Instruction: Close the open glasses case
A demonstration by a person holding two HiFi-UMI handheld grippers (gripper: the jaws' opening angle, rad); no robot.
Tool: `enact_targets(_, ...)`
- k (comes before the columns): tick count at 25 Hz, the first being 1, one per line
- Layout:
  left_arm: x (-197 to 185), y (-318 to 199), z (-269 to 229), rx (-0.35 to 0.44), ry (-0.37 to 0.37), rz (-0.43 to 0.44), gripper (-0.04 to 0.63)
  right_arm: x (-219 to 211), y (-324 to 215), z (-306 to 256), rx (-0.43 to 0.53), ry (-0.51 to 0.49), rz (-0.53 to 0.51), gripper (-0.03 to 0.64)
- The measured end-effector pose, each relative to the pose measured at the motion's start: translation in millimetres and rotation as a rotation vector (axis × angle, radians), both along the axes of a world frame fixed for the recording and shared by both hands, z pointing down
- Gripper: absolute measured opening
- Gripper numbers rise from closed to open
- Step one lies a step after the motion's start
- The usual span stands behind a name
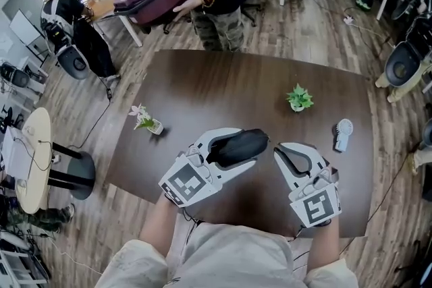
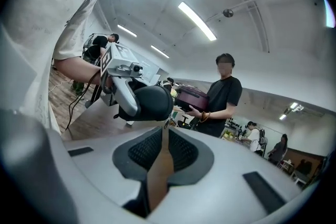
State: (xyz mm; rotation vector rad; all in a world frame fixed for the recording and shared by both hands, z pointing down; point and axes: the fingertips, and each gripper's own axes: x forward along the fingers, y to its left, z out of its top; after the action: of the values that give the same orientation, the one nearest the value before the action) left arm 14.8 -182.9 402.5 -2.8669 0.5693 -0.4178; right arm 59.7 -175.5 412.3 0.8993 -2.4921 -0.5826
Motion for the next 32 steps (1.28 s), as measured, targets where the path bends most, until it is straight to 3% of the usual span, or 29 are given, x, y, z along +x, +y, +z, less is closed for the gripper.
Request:
enact_targets(2,-4,-4,-1,-0.004,0.038,-0.039,0.272,4,-2,-8,0.009,-0.079,0.015,0.043)
enact_targets(5,-13,-15,-7,-0.010,0.131,-0.133,0.272,13,-8,-32,0.025,-0.363,0.081,0.043)
enact_targets(6,-17,-19,-9,-0.014,0.165,-0.173,0.272,19,-11,-35,0.028,-0.405,0.109,0.043)
enact_targets(10,-33,-34,-14,-0.019,0.274,-0.324,0.272,51,-21,-35,0.058,-0.434,0.226,0.043)
enact_targets(16,-61,-48,-19,0.034,0.373,-0.524,0.275,99,-33,-45,0.078,-0.624,0.463,0.036)
enact_targets(23,-95,-60,1,0.022,0.390,-0.747,0.275,139,-39,-27,0.045,-0.706,0.721,0.023)
enact_targets(27,-100,-61,14,0.002,0.391,-0.785,0.276,148,-41,-16,0.010,-0.721,0.788,0.015)
enact_targets(32,-108,-64,27,-0.026,0.383,-0.823,0.276,145,-45,-13,0.003,-0.722,0.782,0.012)
